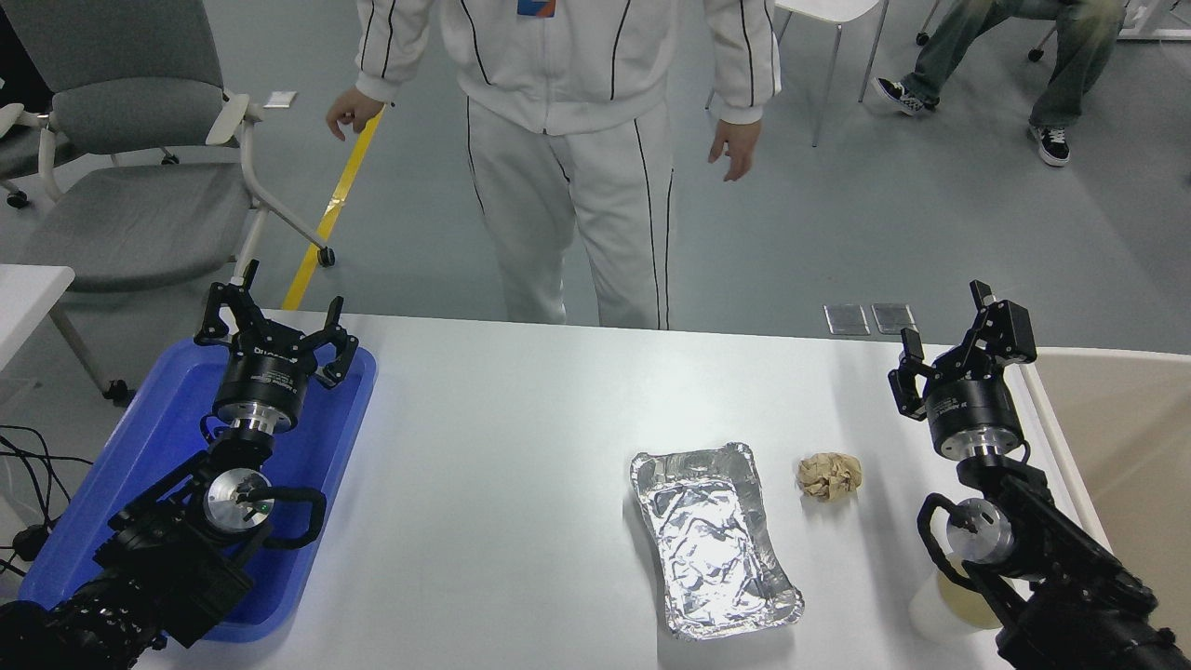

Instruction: Pick up paper cup place in dustbin

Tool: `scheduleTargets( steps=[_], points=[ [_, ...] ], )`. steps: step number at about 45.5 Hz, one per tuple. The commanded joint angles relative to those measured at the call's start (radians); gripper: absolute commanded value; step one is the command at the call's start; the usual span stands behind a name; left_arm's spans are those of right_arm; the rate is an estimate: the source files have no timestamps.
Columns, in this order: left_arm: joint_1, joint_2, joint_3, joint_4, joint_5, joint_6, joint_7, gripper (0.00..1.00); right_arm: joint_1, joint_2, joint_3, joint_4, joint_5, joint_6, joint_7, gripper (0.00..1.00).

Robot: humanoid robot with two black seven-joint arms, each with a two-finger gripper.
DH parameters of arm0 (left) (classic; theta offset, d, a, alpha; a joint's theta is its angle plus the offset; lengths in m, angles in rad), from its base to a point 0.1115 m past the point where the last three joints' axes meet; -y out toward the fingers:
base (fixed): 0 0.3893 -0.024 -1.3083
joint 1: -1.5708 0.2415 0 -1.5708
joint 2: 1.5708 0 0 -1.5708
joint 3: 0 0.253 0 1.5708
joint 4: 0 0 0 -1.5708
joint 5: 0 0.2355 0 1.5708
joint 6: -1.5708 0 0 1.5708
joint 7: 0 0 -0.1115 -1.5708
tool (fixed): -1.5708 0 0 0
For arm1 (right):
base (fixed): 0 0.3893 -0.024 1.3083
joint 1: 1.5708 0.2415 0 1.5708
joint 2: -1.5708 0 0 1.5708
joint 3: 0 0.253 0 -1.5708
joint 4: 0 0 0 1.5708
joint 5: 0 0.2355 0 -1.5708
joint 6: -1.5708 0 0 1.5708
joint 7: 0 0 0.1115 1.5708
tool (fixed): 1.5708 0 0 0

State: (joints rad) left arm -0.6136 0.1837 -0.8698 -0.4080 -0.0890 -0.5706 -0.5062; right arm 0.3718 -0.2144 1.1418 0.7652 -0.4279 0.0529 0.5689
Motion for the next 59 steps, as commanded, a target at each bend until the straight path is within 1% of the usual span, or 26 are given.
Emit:
scheduleTargets(
  steps=[1, 49, 59],
  points=[
    [-0.002, 0.000, 0.000, 0.000, 0.000, 0.000, 0.000, 1.00, -0.001, 0.000, -0.002, 0.000, 0.000, 0.001, 0.002, 1.00],
    [0.000, 0.000, 0.000, 0.000, 0.000, 0.000, 0.000, 1.00, 0.009, 0.004, -0.008, -0.023, 0.000, 0.004, -0.001, 1.00],
    [0.000, -0.001, 0.000, 0.000, 0.000, 0.000, 0.000, 1.00, 0.019, -0.019, -0.039, -0.004, 0.052, 0.004, -0.003, 1.00]
  ],
)
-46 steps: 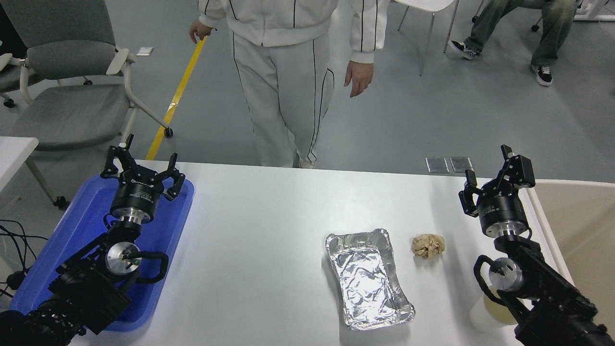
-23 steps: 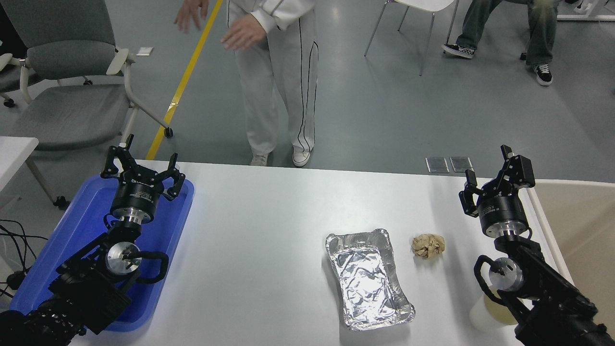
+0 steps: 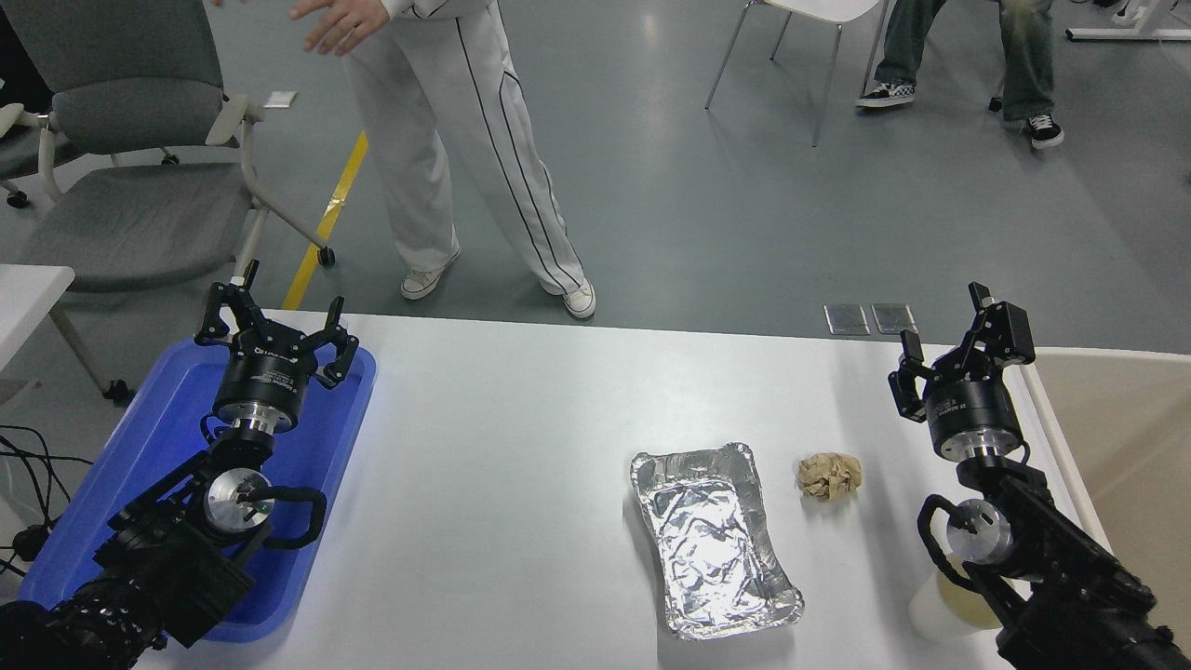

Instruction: Pick up paper cup place in dustbin

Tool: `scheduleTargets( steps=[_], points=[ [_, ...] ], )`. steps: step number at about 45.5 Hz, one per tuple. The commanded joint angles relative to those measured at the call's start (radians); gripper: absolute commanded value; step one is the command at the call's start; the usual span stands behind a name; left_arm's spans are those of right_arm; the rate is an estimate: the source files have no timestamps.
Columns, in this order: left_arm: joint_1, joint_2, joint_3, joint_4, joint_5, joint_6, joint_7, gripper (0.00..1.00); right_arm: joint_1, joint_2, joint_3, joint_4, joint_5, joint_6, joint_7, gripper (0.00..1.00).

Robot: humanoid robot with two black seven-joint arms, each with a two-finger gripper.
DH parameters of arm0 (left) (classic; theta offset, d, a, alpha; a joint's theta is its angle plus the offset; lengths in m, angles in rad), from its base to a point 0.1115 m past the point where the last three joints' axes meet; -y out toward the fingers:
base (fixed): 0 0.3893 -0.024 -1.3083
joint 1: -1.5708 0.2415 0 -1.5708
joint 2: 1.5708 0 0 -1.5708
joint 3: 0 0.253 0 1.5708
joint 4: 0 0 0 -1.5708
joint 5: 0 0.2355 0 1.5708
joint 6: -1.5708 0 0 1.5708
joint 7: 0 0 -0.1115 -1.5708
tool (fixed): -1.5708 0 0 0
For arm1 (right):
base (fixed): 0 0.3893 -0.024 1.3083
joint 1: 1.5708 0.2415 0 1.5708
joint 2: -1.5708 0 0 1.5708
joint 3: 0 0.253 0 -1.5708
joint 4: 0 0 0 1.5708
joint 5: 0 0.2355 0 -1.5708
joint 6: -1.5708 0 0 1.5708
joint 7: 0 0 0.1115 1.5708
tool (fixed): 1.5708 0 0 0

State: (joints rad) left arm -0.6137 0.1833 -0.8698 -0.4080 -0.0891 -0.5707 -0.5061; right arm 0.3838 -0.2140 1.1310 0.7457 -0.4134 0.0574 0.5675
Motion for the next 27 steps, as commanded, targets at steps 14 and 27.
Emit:
scheduleTargets(
  steps=[14, 27],
  points=[
    [-0.001, 0.001, 0.000, 0.000, 0.000, -0.002, 0.000, 1.00, 0.032, -0.067, -0.143, 0.017, 0.139, -0.002, 0.000, 1.00],
    [-0.001, -0.001, 0.000, 0.000, 0.000, -0.002, 0.000, 1.00, 0.046, -0.114, -0.252, 0.026, 0.219, -0.002, -0.001, 1.00]
  ],
)
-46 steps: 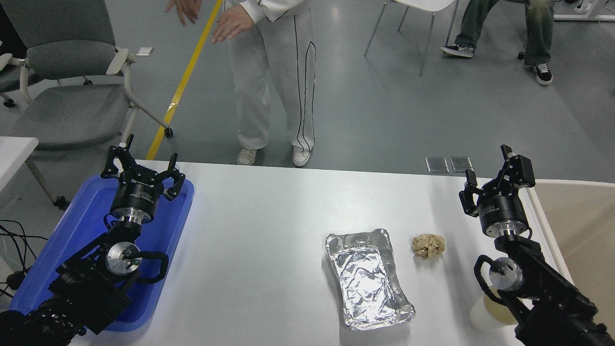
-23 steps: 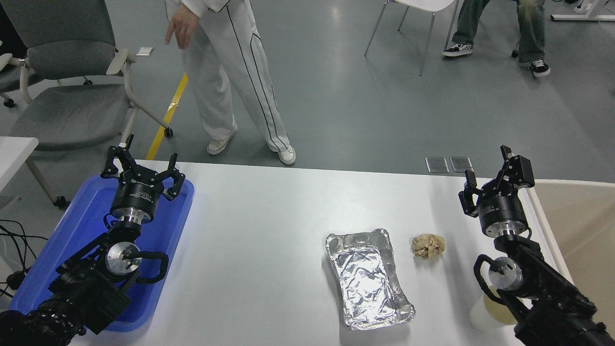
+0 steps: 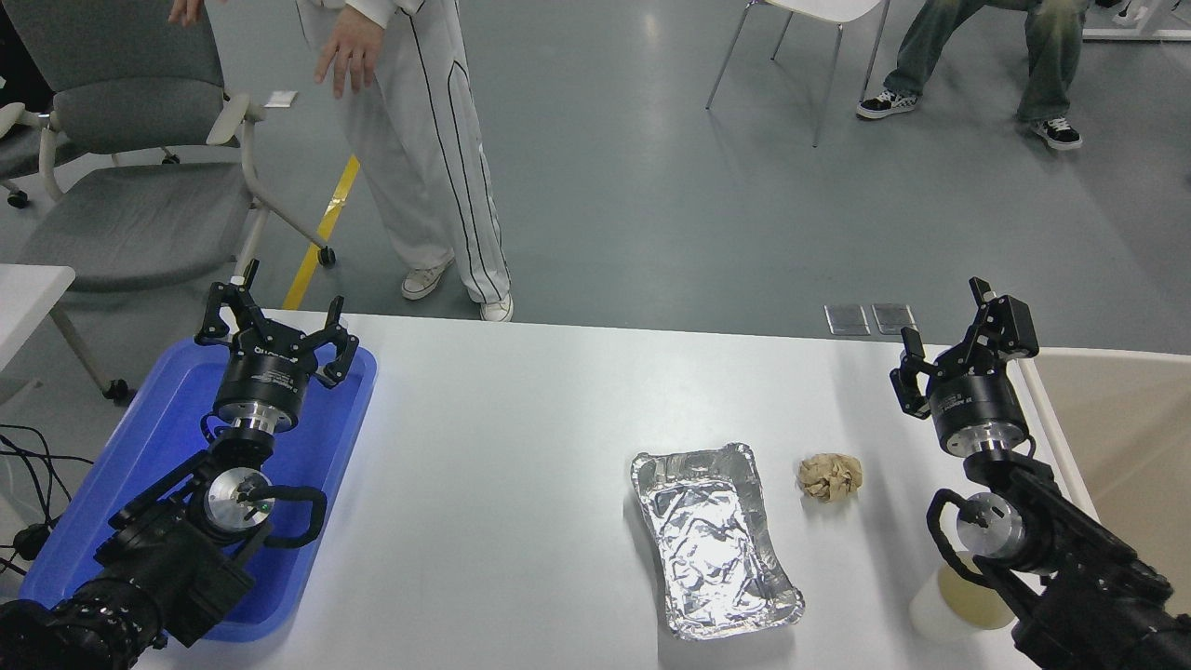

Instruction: Pick up paper cup place in dustbin

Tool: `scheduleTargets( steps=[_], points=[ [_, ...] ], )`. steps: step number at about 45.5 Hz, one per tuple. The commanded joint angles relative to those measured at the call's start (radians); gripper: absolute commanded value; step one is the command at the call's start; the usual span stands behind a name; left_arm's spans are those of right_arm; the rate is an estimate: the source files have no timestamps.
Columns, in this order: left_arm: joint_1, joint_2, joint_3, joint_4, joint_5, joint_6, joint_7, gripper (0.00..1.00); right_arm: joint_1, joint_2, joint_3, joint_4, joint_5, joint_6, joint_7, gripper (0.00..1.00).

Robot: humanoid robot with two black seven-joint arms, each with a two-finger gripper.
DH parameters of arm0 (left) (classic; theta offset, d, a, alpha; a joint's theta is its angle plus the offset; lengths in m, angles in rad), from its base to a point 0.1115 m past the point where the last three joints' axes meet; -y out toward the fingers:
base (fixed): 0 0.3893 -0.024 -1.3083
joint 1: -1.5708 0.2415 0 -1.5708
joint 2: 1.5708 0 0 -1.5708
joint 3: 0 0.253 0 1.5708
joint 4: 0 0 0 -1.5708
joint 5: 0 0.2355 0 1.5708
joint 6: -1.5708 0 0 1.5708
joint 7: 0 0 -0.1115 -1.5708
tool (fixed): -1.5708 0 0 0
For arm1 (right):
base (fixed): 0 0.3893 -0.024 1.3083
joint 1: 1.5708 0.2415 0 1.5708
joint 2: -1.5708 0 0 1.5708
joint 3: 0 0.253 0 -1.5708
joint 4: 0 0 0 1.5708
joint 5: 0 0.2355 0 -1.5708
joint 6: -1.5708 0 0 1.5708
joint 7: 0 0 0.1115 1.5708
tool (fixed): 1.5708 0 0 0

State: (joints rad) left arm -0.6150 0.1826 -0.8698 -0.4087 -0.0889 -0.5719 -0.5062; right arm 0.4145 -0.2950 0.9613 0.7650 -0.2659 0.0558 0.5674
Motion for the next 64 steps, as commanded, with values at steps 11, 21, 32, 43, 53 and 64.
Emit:
scheduleTargets(
  steps=[11, 21, 32, 43, 53, 64],
  points=[
    [0.000, 0.000, 0.000, -0.001, 0.000, 0.001, 0.000, 1.00, 0.089, -0.137, -0.297, 0.022, 0.192, -0.002, 0.002, 1.00],
    [0.000, 0.000, 0.000, 0.001, 0.000, 0.000, 0.000, 1.00, 0.150, -0.225, -0.452, 0.050, 0.235, 0.006, 0.002, 1.00],
    [-0.002, 0.000, 0.000, 0.001, 0.000, 0.000, 0.000, 1.00, 0.366, -0.351, -0.918, 0.050, 0.232, 0.002, 0.002, 1.00],
    [-0.002, 0.000, 0.000, -0.001, 0.000, 0.000, 0.000, 1.00, 0.452, -0.400, -1.087, 0.065, 0.228, 0.007, 0.002, 1.00],
    [-0.002, 0.000, 0.000, -0.001, 0.000, 0.000, 0.000, 1.00, 0.547, -0.455, -1.254, 0.105, 0.225, 0.022, 0.002, 1.00],
    [-0.002, 0.000, 0.000, -0.001, 0.000, 0.000, 0.000, 1.00, 0.711, -0.497, -1.556, 0.162, 0.217, 0.091, 0.002, 1.00]
  ],
)
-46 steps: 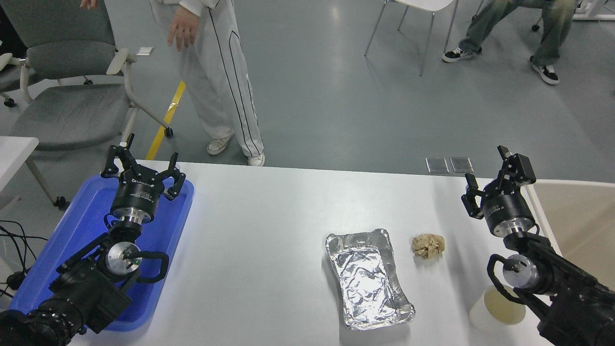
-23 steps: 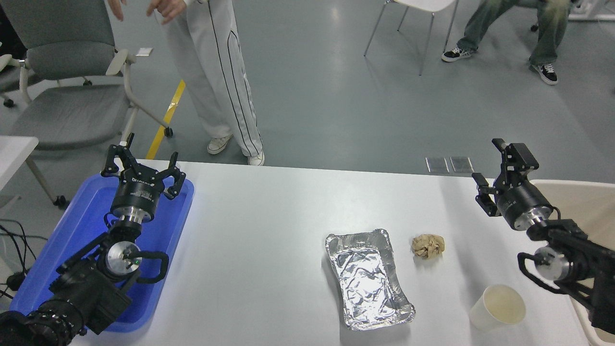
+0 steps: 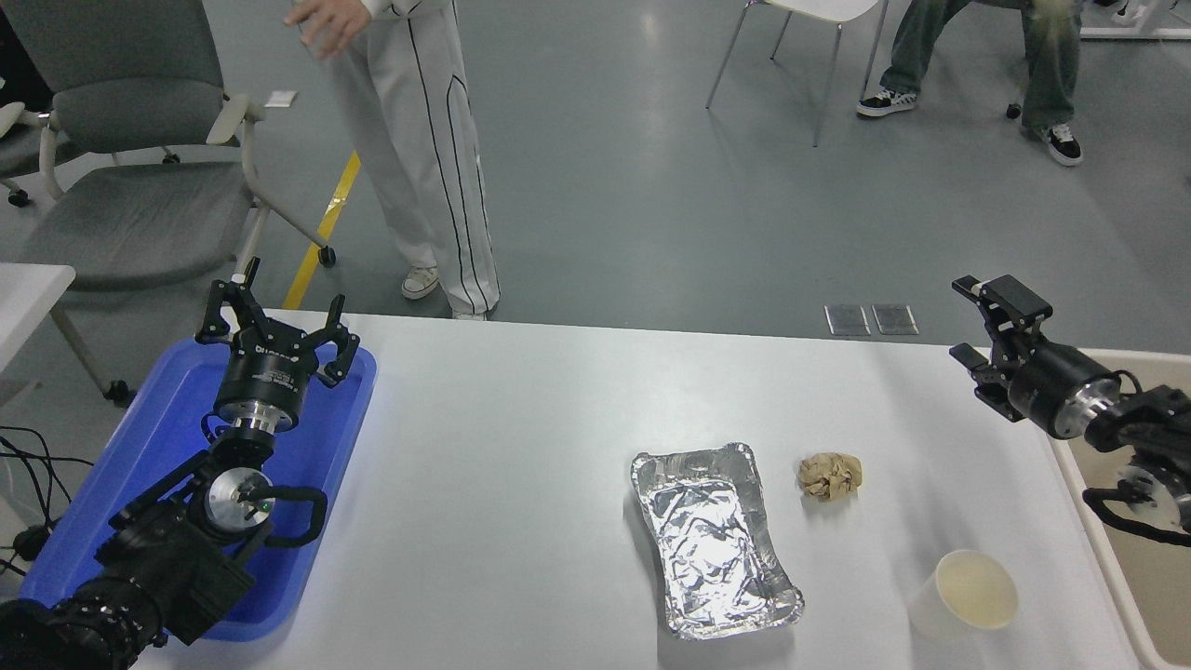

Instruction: Pick up paper cup place in dustbin

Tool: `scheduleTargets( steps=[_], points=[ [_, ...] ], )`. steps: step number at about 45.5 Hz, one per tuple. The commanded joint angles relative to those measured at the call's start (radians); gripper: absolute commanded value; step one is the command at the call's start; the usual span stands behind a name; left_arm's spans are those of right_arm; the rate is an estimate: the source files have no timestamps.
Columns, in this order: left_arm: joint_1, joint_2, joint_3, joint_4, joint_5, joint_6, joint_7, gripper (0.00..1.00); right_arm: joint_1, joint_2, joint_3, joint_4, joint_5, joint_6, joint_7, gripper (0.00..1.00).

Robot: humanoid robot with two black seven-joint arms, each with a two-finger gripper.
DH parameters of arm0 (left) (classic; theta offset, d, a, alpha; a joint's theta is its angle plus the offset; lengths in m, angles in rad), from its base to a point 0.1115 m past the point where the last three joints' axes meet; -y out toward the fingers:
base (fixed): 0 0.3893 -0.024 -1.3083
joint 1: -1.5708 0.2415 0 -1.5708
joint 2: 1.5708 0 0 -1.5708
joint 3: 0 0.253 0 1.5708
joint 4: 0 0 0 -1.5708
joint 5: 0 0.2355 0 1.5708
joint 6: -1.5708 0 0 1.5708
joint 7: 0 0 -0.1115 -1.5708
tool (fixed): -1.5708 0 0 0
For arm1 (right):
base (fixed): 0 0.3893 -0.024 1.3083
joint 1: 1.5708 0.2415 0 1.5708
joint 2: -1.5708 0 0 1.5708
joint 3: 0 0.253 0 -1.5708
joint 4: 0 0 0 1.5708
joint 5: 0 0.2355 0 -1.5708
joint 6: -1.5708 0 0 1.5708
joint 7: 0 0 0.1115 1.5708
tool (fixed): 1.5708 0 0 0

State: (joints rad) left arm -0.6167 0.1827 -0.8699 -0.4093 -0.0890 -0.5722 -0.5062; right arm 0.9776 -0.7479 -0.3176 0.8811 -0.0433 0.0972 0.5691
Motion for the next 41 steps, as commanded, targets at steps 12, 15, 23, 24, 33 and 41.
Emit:
scheduleTargets(
  steps=[12, 15, 23, 24, 33, 41],
  points=[
    [0.000, 0.000, 0.000, 0.000, 0.000, 0.000, 0.000, 1.00, 0.410, -0.038, -0.641, 0.102, -0.007, 0.136, -0.001, 1.00],
    [0.000, 0.000, 0.000, 0.000, 0.000, 0.000, 0.000, 1.00, 0.475, -0.034, -0.722, 0.110, -0.006, 0.165, -0.001, 1.00],
    [0.000, 0.000, 0.000, 0.000, 0.000, 0.000, 0.000, 1.00, 0.647, 0.031, -0.955, 0.154, -0.009, 0.260, -0.006, 1.00],
    [0.000, 0.000, 0.000, 0.000, 0.000, 0.000, 0.000, 1.00, 0.667, 0.039, -0.980, 0.166, -0.012, 0.274, -0.009, 1.00],
    [0.000, 0.000, 0.000, 0.001, 0.000, 0.002, 0.000, 1.00, 0.861, 0.142, -1.097, 0.274, -0.210, 0.366, -0.147, 1.00],
    [0.002, 0.000, 0.000, 0.001, 0.000, 0.002, 0.000, 1.00, 0.989, 0.182, -1.080, 0.317, -0.228, 0.512, -0.440, 1.00]
  ],
)
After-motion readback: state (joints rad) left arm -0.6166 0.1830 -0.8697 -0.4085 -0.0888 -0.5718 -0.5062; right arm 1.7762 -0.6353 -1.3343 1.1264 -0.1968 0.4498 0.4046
